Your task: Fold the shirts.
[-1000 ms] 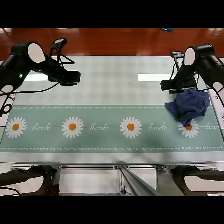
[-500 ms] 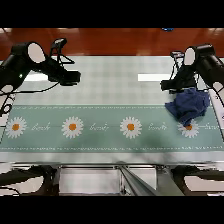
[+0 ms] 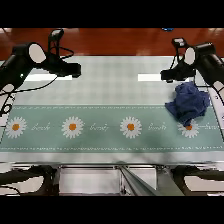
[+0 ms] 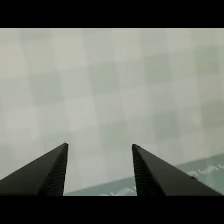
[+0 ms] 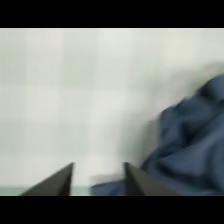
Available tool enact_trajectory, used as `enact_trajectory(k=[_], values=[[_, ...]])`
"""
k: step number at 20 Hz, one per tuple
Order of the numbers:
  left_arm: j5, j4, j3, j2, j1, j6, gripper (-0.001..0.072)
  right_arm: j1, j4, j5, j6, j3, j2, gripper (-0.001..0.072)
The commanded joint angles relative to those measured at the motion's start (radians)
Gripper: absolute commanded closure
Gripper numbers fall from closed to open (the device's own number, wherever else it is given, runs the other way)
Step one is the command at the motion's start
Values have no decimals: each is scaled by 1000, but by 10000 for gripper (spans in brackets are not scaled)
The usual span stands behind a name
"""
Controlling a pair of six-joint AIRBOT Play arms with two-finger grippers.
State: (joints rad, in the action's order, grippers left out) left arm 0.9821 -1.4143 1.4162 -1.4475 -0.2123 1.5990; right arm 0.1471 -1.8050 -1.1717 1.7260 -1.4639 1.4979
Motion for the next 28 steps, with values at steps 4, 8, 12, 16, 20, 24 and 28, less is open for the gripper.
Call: enact_trajectory(k=[4,8,12,16,20,24,28], values=[[63,-68,-45,74,180,-2,199,-238,-135,-71,-3,60,-137,295],[-108,165,-409,293,210,-67,199,-421,42,104,-4,434,-347,295],[-183,237,-610,322,160,-68,199,-438,156,158,-17,542,-269,295],[-217,245,-622,319,142,-68,199,-438,305,227,-40,541,-117,304],[-229,244,-608,321,177,-69,200,-438,387,206,-96,498,-71,687],[-119,245,-513,356,334,-130,200,-438,380,97,-142,318,-173,683],[-74,260,-508,484,419,-135,200,-438,420,89,-160,93,-340,683]])
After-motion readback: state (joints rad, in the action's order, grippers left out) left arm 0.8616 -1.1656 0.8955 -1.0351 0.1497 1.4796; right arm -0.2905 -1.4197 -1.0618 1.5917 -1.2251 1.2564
